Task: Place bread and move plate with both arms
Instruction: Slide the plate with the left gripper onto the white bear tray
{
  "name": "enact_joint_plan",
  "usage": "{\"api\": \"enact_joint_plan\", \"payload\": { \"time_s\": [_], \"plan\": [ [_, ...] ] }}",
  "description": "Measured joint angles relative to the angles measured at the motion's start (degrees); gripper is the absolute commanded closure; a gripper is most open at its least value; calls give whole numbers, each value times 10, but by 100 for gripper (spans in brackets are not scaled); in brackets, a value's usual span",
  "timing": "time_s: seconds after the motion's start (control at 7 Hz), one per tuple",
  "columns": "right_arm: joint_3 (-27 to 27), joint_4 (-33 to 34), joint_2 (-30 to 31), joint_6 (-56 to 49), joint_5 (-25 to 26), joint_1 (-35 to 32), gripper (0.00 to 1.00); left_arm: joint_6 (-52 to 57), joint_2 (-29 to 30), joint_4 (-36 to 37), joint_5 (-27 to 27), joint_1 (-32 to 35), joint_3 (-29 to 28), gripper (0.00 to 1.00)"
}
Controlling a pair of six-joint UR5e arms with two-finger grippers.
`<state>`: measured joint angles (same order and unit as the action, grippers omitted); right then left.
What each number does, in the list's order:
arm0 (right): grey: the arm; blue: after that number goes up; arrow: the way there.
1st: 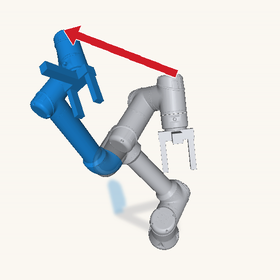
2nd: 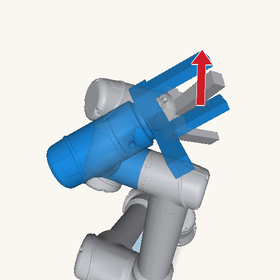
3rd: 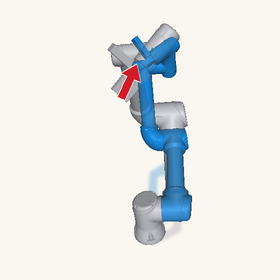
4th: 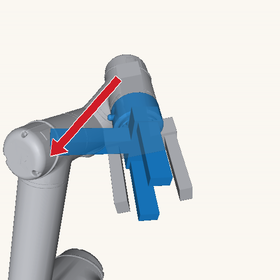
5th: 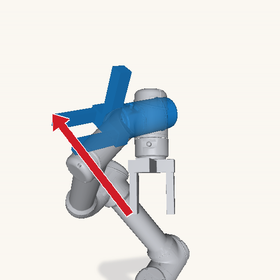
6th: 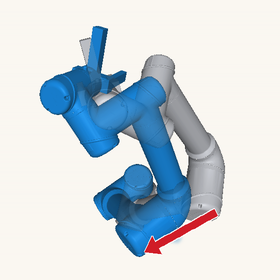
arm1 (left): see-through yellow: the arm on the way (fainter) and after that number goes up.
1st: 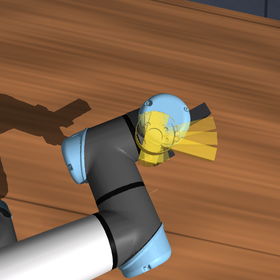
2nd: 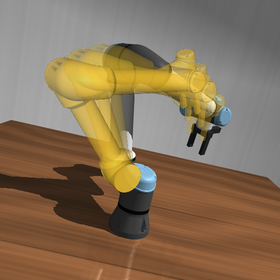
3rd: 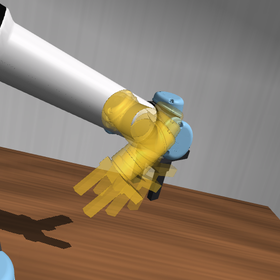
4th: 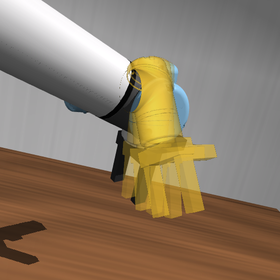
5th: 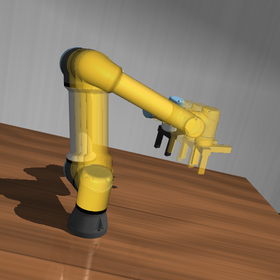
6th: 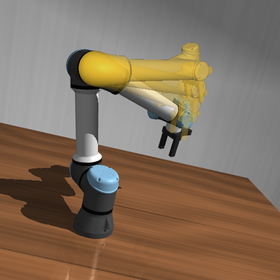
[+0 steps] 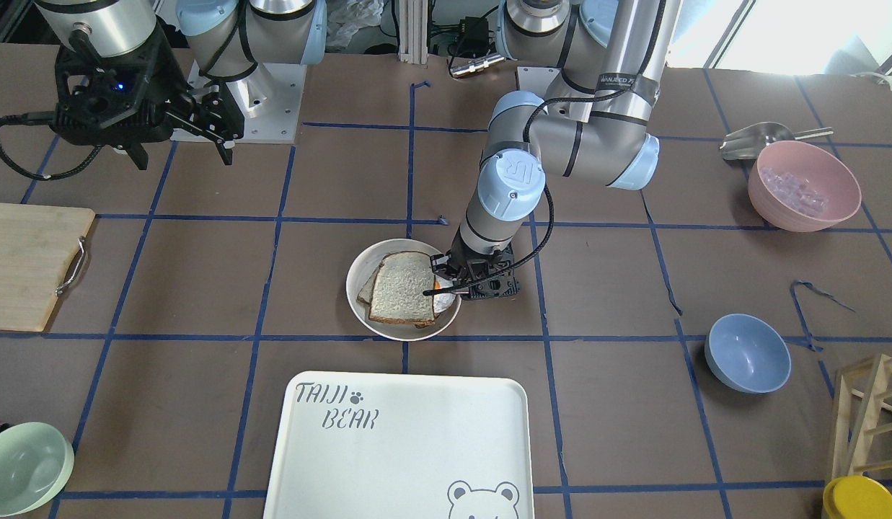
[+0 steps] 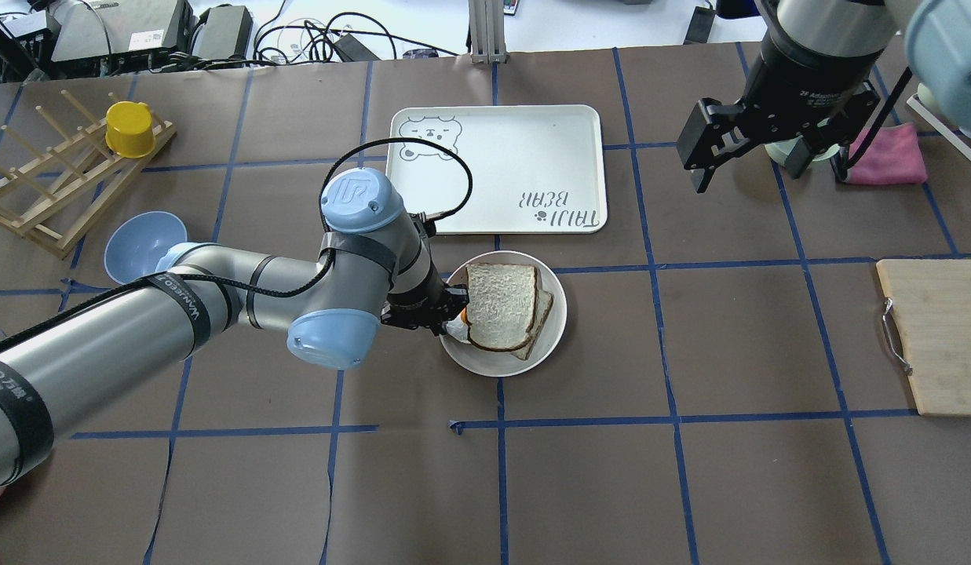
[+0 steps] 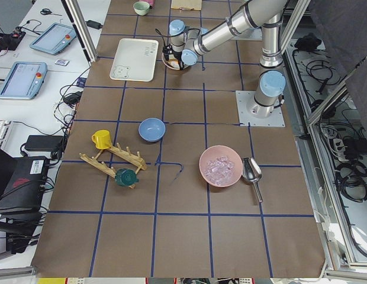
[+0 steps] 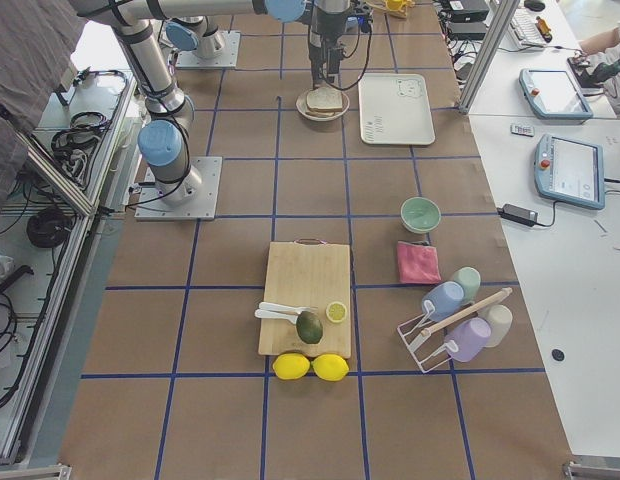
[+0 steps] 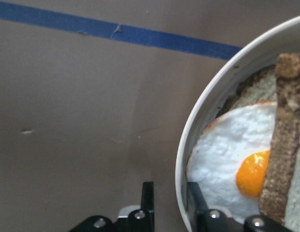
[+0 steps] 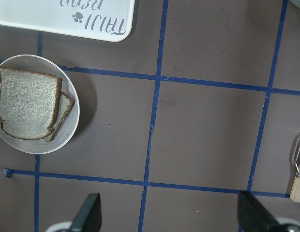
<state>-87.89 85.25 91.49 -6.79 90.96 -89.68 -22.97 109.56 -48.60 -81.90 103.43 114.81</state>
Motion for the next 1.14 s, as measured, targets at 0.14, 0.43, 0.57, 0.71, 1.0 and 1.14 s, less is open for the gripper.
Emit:
{"api": "enact_joint_plan", "payload": {
  "time_s": [0.14,0.43,0.57,0.71,1.0,1.14],
  "plan": [
    [0,0,0,0,0,0,0,1,1,1,2,-2,-4,100],
    [0,0,0,0,0,0,0,0,-8,1,24,-7,-13,100],
    [0,0,0,0,0,0,0,-6,-18,0,39,-11,-13,100],
    [0,0,0,0,0,0,0,-16,-30,0,52,-17,-13,100],
    [0,0,0,0,0,0,0,-30,-45,1,98,-57,-19,100],
    [0,0,0,0,0,0,0,-31,-41,2,122,-78,-32,100]
  ]
}}
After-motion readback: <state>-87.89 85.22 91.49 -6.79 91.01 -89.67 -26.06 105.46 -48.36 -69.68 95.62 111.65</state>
